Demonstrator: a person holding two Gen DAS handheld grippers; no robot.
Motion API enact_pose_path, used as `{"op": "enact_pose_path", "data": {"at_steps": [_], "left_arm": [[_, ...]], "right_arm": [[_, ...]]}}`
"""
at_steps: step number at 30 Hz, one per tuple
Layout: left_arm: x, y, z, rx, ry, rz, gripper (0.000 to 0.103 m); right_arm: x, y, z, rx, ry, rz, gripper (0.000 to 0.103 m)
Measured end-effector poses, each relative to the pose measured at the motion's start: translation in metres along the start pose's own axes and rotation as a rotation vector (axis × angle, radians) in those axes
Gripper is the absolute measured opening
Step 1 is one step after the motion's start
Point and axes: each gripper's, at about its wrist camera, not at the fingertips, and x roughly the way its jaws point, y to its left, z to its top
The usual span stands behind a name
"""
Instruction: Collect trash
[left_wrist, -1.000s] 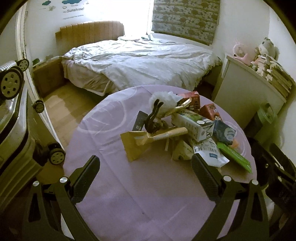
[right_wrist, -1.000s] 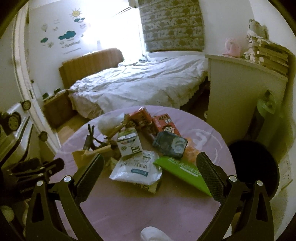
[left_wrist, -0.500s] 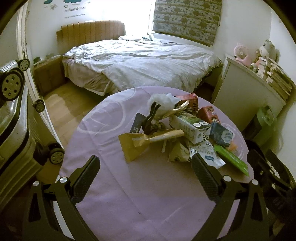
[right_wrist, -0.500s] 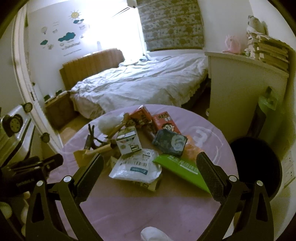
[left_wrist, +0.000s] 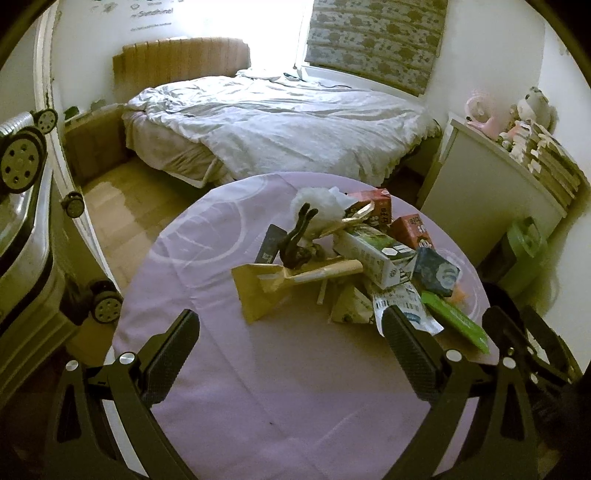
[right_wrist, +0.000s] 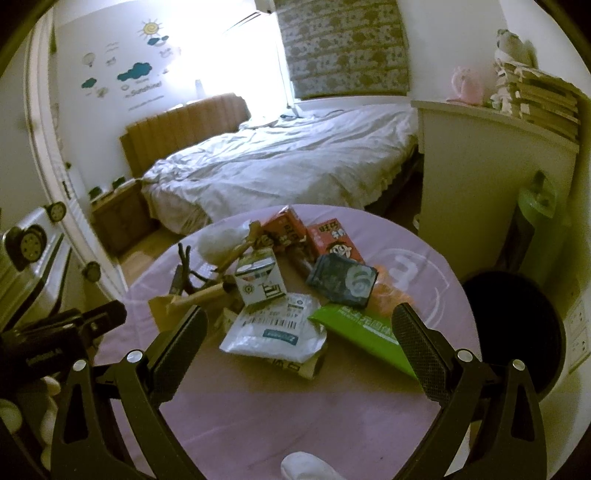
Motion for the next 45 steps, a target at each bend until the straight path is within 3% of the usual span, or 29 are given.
{"op": "enact_pose_path", "data": {"at_steps": [38, 41, 45], "left_arm": [[0.001, -0.001, 0.001, 0.007, 0.003, 0.008, 0.098], [0.007, 0.004, 0.004, 0.008, 0.014, -0.004, 0.098], [0.027, 0.028, 0.006, -0.015, 0.038, -0.044, 0.098]], "right_arm": [[0.005, 0.0, -0.002, -0.018, 0.001, -0.022, 0.098], [0.007, -0.001, -0.002, -0.073, -0.013, -0.068, 0.098], [0.024, 0.002, -0.003, -0.28, 0.019, -0.17, 0.098]]}}
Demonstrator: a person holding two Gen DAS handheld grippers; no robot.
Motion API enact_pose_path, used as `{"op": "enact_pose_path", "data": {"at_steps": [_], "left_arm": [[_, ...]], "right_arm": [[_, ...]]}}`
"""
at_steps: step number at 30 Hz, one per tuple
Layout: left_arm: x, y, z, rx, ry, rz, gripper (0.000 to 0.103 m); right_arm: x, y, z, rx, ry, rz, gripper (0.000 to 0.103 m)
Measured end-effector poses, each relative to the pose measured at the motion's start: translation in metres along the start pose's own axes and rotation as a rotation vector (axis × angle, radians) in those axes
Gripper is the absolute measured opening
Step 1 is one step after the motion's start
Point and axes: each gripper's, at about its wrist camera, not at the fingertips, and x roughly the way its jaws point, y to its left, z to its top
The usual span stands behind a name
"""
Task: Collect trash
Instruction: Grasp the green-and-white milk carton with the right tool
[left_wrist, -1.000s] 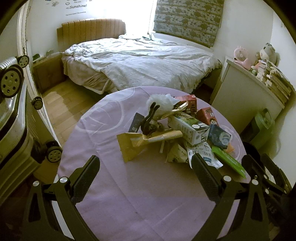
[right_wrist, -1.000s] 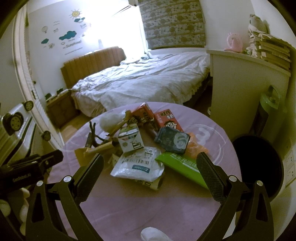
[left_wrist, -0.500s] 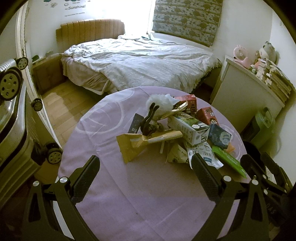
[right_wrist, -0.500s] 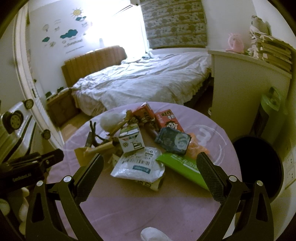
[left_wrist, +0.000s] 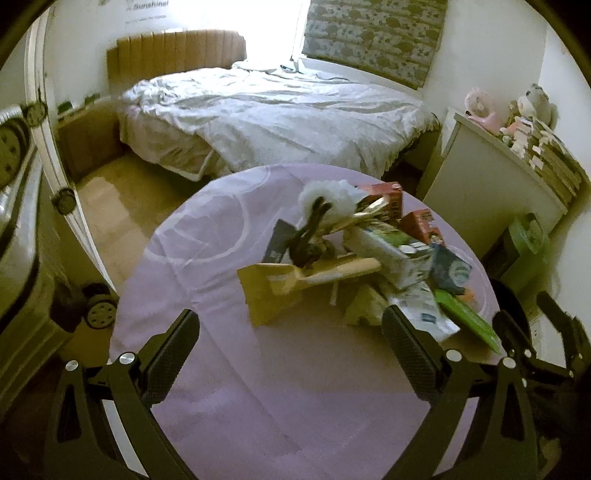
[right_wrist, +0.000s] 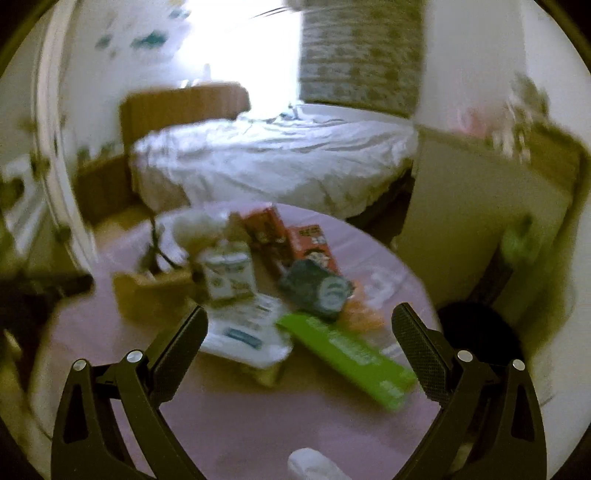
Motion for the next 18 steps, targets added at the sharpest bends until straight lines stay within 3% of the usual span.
{"op": "enact_pose_path", "data": {"at_steps": [2, 6, 10, 12, 18], "left_arm": [[0.011, 0.014, 0.004, -0.006, 0.005, -0.026, 0.098], [0.036, 0.026, 0.016, 0.036, 0.009, -0.038, 0.098], [0.07, 0.036, 0.036, 0.059, 0.033, -0.077, 0.098], [0.085, 0.039, 0.045, 0.065, 0.042, -0.091, 0.098], [0.117, 0.03, 0.06, 0.153, 0.08, -0.143, 0.095]], "right_arm": [[0.01, -0.005, 0.001, -0.016, 0.029, 0.017, 0.098], [0.042, -0.027, 0.013, 0.081, 0.131, 0.255, 0.098], [0.07, -0.028, 0.031, 0.136, 0.175, 0.381, 0.094], [0.086, -0.019, 0.04, 0.115, 0.204, 0.378, 0.074], [0.114, 0.006, 0.048, 0.068, 0.234, 0.387, 0.07]]}}
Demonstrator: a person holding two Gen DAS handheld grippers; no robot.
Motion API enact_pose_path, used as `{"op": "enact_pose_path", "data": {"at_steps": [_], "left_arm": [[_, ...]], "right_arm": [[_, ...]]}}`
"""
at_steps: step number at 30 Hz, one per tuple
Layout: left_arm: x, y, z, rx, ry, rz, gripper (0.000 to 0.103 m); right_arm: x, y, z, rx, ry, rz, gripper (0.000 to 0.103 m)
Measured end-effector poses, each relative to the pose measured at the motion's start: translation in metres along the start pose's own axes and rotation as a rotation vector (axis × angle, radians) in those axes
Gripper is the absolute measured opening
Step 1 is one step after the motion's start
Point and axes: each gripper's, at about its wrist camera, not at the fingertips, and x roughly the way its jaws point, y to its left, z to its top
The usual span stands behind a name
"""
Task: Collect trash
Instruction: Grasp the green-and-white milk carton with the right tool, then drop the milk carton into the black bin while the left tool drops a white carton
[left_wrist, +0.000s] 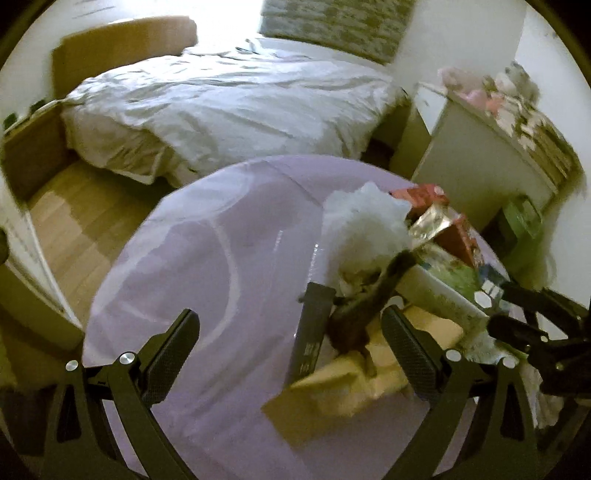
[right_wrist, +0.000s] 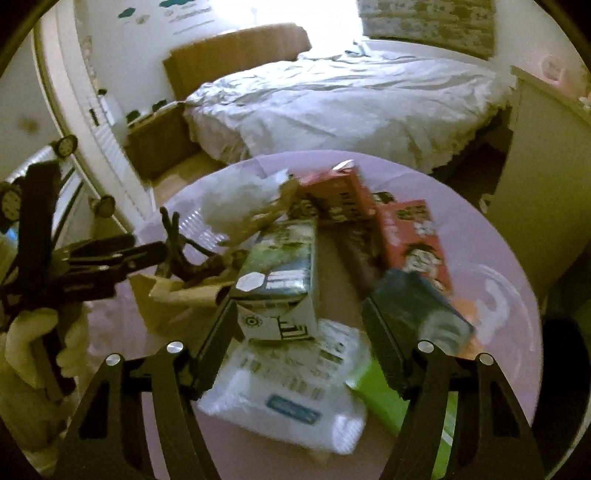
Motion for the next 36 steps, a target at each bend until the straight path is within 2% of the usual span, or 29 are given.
{"op": "enact_pose_path", "data": {"at_steps": [3, 6, 8, 11, 13, 15, 17, 19, 20, 25, 28, 31, 34, 36], "left_arm": [[0.017, 0.002, -0.002, 0.003, 0.061, -0.039, 0.078], [0.023, 0.008, -0.007, -0.03, 0.079, -0.08, 0.078], [0.022, 0.011, -0.01, -0.031, 0.075, -0.098, 0.074], [0.027, 0.018, -0.008, -0.048, 0.081, -0.127, 0.072], [0.031, 0.022, -0.008, -0.052, 0.08, -0.148, 0.07], [0.035, 0.019, -0.006, -0.029, 0.083, -0.129, 0.06], [0.034, 0.019, -0.007, -0.019, 0.088, -0.117, 0.052], [0.031, 0.023, -0.009, -0.052, 0.092, -0.149, 0.042], [0.031, 0.028, -0.012, -0.08, 0.098, -0.172, 0.032], [0.014, 0.037, -0.019, -0.154, 0.057, -0.189, 0.022], [-0.003, 0.036, -0.021, -0.165, 0.016, -0.211, 0.021], [-0.01, 0.031, -0.023, -0.156, 0.021, -0.216, 0.021], [-0.013, 0.026, -0.026, -0.149, 0.027, -0.213, 0.021], [-0.014, 0.024, -0.027, -0.148, 0.028, -0.21, 0.017]], "right_arm": [[0.012, 0.001, 0.006, 0.008, 0.007, 0.002, 0.07], [0.012, 0.004, 0.009, 0.026, -0.02, 0.054, 0.071], [0.017, 0.009, 0.013, 0.007, -0.018, 0.029, 0.079], [0.029, 0.013, 0.017, 0.009, 0.007, 0.026, 0.079], [0.04, 0.014, 0.02, 0.007, 0.026, -0.007, 0.074], [0.051, 0.012, 0.023, 0.019, 0.049, -0.037, 0.055], [0.053, 0.01, 0.021, 0.038, 0.051, -0.049, 0.052], [0.051, 0.007, 0.019, 0.054, 0.038, -0.026, 0.052], [0.047, 0.005, 0.016, 0.063, 0.029, -0.006, 0.051], [0.014, -0.004, -0.001, 0.113, -0.012, 0.082, 0.05], [-0.004, -0.008, -0.011, 0.133, -0.025, 0.122, 0.05], [-0.015, -0.009, -0.019, 0.144, -0.029, 0.12, 0.05], [-0.028, -0.013, -0.028, 0.188, -0.045, 0.166, 0.05], [-0.035, -0.015, -0.031, 0.198, -0.059, 0.172, 0.05]]}}
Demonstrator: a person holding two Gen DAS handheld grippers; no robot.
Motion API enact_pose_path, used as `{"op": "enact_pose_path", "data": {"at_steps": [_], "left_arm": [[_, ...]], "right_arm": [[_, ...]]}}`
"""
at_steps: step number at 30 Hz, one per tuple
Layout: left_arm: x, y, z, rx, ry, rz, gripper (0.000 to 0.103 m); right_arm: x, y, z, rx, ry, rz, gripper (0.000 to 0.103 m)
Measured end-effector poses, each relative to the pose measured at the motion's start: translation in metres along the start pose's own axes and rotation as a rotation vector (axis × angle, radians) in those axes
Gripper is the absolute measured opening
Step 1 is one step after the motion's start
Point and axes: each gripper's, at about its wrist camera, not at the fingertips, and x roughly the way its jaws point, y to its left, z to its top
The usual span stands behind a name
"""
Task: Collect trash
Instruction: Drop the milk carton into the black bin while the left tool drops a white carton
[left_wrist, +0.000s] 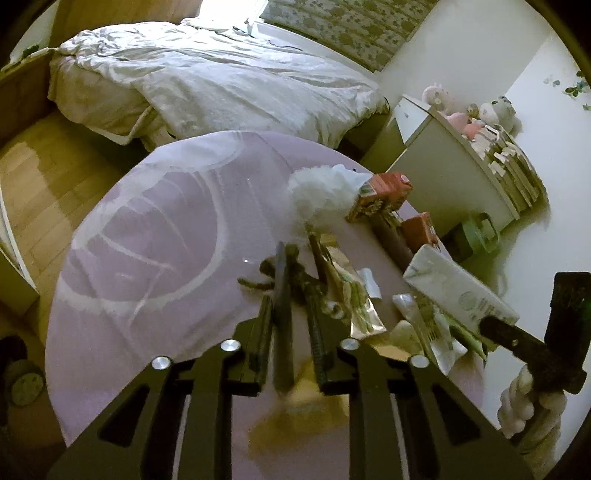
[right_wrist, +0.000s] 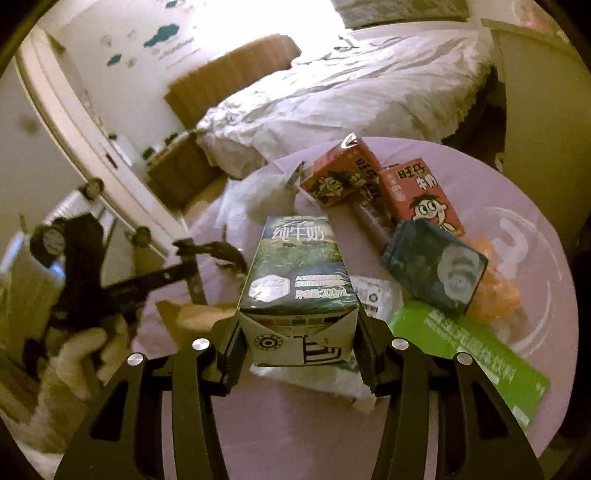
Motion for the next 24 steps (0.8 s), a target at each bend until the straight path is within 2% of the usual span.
{"op": "enact_pose_path", "data": {"at_steps": [5, 7, 9, 13, 16, 19, 22, 24], "left_arm": [[0.016, 0.005, -0.007, -0.006, 0.047, 0.055, 0.017], [0.021, 0.01, -0.01, -0.022, 0.059, 0.058, 0.01], [0.015, 0.011, -0.012, -0.055, 0.022, 0.054, 0.007], [-0.018, -0.002, -0.009, -0.06, -0.084, 0.034, 0.007], [-0.049, -0.024, -0.004, -0.04, -0.143, -0.01, 0.007], [-0.072, -0.064, 0.002, 0.032, -0.188, -0.072, 0.007], [-0.074, -0.113, 0.009, 0.122, -0.194, -0.167, 0.007], [-0.058, -0.144, 0.015, 0.16, -0.161, -0.248, 0.007]], "right_arm": [[-0.016, -0.009, -0.01, 0.012, -0.02, -0.004, 0.05], [-0.02, -0.012, -0.014, 0.015, -0.021, -0.005, 0.05], [-0.024, -0.016, -0.017, 0.02, -0.027, -0.004, 0.05], [-0.041, -0.022, -0.024, 0.036, -0.056, 0.026, 0.05], [-0.057, -0.029, -0.027, 0.048, -0.087, 0.032, 0.05], [-0.076, -0.039, -0.026, 0.063, -0.134, 0.023, 0.05], [-0.101, -0.056, -0.026, 0.091, -0.194, -0.009, 0.05], [-0.119, -0.07, -0.027, 0.119, -0.24, -0.047, 0.05]]}}
